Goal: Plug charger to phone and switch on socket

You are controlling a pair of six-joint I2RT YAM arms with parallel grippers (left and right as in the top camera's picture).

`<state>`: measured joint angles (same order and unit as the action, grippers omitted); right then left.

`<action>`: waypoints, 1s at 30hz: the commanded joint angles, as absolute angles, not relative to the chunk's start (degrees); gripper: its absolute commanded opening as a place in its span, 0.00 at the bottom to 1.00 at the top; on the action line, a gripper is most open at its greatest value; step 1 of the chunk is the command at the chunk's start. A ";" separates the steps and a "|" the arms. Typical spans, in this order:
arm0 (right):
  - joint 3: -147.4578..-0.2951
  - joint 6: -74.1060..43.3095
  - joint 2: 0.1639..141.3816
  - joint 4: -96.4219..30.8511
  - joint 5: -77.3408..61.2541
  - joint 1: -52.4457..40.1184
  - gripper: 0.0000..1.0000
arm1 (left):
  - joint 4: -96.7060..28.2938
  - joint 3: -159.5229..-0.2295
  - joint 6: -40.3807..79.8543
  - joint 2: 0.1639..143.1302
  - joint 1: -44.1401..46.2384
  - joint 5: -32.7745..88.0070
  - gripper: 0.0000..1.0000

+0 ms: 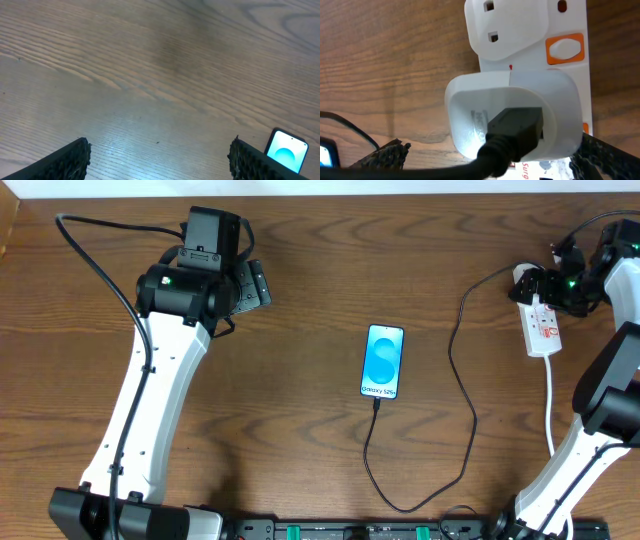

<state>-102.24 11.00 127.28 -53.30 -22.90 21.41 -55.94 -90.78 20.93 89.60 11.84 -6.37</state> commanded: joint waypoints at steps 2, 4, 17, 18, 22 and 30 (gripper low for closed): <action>-101.86 11.40 127.63 -52.23 -22.63 20.84 0.99 | -56.12 -90.98 20.58 88.75 11.90 -7.11 0.88; -101.86 11.38 127.63 -52.25 -22.65 20.82 0.99 | -56.12 -90.98 20.58 88.75 11.90 -7.14 0.88; -101.65 8.58 127.63 -52.93 -24.36 19.62 0.99 | -56.12 -90.98 20.58 88.75 11.90 -7.11 0.88; -101.49 8.56 127.63 -52.93 -24.38 19.53 0.99 | -56.12 -90.98 20.58 88.75 11.90 -7.11 0.88; -100.42 8.36 127.63 -52.71 -24.38 19.03 0.99 | -56.12 -90.98 20.58 88.75 11.90 -7.11 0.88; -93.91 7.92 127.63 -49.89 -29.58 18.46 0.99 | -56.12 -90.98 20.58 88.75 11.90 -7.14 0.88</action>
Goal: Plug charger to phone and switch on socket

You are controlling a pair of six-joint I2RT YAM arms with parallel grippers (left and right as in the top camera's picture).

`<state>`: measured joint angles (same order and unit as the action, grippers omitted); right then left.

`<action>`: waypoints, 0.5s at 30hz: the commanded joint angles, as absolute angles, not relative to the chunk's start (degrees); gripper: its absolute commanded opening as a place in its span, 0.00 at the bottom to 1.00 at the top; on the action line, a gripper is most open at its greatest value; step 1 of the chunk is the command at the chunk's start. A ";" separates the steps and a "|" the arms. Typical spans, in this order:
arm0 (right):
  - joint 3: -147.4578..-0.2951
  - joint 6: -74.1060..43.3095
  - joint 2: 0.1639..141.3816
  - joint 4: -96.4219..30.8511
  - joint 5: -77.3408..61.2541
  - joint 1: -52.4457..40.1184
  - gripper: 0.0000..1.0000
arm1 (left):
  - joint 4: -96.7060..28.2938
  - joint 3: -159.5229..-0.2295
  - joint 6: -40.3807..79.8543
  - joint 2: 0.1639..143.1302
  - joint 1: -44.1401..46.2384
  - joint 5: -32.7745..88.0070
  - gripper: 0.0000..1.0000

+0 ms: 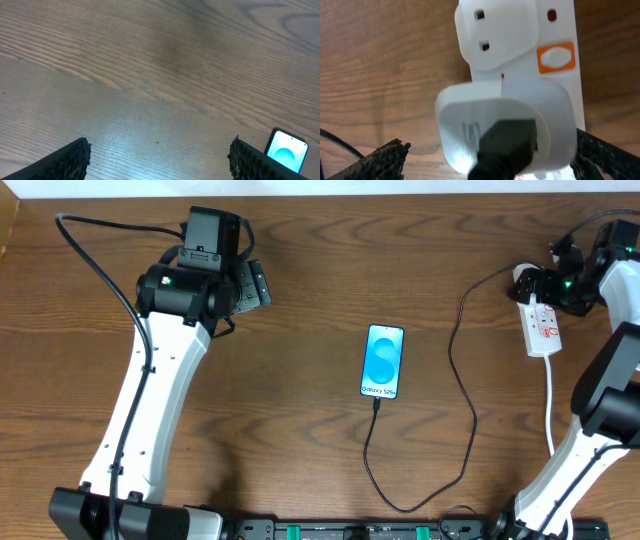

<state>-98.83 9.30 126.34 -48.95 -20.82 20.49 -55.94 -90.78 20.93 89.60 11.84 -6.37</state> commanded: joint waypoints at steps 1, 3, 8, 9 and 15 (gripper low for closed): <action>-93.14 7.92 127.63 -49.76 -31.20 18.41 0.99 | -56.12 -90.98 20.58 88.75 11.90 -7.11 0.88; -91.57 7.94 127.63 -49.67 -33.80 18.15 0.99 | -56.12 -90.98 20.58 88.75 11.90 -7.11 0.88; -88.55 7.99 127.63 -49.65 -35.09 16.69 0.99 | -56.12 -90.98 20.58 88.75 11.90 -7.11 0.88; -88.31 7.99 127.63 -49.63 -35.14 16.38 0.99 | -56.12 -90.98 20.58 88.75 11.90 -7.14 0.88; -88.27 6.37 127.63 -47.59 -33.95 15.22 0.99 | -56.12 -90.98 20.58 88.75 11.90 -7.11 0.88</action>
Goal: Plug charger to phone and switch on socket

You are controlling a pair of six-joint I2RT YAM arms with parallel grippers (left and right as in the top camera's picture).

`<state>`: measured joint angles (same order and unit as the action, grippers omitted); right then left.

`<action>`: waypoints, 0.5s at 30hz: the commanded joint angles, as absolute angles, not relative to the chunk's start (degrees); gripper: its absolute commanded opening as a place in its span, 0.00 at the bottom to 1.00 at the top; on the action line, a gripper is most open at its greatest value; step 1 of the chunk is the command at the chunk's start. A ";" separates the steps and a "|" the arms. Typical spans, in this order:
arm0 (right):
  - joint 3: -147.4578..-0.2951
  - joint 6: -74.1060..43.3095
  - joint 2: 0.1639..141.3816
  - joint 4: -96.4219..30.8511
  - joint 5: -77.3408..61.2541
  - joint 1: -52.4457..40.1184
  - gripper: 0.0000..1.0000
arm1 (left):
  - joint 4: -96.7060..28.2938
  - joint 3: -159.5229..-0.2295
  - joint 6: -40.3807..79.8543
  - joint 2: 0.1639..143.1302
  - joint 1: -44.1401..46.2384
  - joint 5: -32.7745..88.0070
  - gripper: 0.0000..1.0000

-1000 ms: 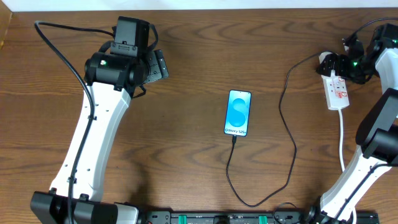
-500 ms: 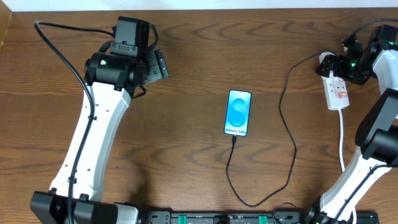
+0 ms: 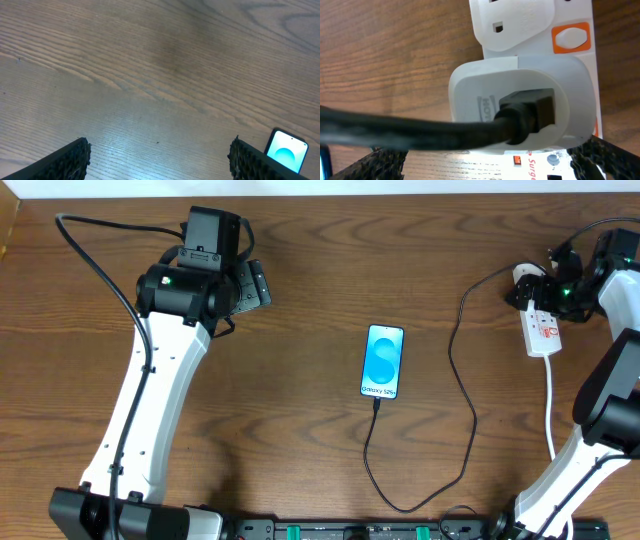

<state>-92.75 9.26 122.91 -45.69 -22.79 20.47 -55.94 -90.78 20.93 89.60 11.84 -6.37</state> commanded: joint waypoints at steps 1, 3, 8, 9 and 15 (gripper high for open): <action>-88.36 5.69 127.61 -47.37 -33.52 15.35 0.99 | -56.12 -90.98 20.58 88.75 11.92 -7.11 0.88; -88.97 5.34 127.61 -47.75 -32.99 15.70 0.99 | -56.12 -90.98 20.58 88.75 11.92 -7.11 0.88; -91.66 4.01 126.37 -50.70 -28.23 16.71 1.00 | -56.12 -90.98 20.58 88.75 11.90 -7.11 0.88; -92.12 3.68 125.86 -51.18 -27.27 16.84 0.99 | -56.12 -90.98 20.58 88.75 11.92 -7.14 0.88; -93.27 2.55 116.22 -52.03 -23.29 16.93 0.99 | -56.12 -90.98 20.58 88.75 11.90 -7.11 0.88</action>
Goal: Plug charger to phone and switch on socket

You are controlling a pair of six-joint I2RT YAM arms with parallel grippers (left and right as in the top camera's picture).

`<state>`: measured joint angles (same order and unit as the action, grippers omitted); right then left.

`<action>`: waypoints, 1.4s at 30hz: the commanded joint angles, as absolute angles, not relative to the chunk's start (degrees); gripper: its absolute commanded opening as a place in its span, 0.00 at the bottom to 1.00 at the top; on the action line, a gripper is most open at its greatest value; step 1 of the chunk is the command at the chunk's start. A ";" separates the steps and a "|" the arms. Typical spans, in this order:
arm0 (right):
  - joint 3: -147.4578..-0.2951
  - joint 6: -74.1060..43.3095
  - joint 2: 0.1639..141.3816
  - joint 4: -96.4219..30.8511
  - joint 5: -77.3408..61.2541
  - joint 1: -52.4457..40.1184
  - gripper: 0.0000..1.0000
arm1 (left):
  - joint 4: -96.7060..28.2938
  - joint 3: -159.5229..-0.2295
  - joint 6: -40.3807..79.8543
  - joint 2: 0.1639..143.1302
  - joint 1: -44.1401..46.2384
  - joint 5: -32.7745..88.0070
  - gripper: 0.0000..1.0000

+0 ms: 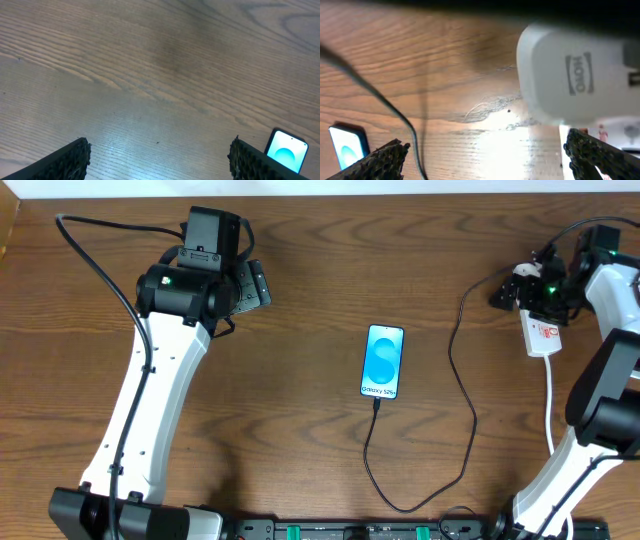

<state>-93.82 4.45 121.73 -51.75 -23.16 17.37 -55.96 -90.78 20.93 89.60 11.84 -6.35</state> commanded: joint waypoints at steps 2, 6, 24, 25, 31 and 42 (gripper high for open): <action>-93.27 1.63 110.80 -52.07 -21.45 16.88 0.99 | -56.12 -90.98 20.58 88.75 11.90 -7.11 0.88; -93.27 0.27 102.26 -52.99 -20.62 16.82 0.99 | -56.12 -90.98 20.58 88.75 11.90 -7.11 0.88; -93.21 -0.38 92.95 -53.56 -21.45 16.82 0.99 | -56.12 -90.98 20.58 88.75 11.90 -7.11 0.88; -93.21 -0.38 92.97 -53.56 -21.43 16.82 0.99 | -56.12 -90.98 20.58 88.75 11.92 -7.11 0.88; -93.21 -0.38 92.95 -53.56 -21.32 16.84 0.99 | -56.12 -90.98 20.58 88.75 11.92 -7.11 0.88; -93.21 -0.38 92.95 -53.56 -21.34 16.84 0.99 | -56.12 -90.98 20.58 88.75 11.90 -7.11 0.88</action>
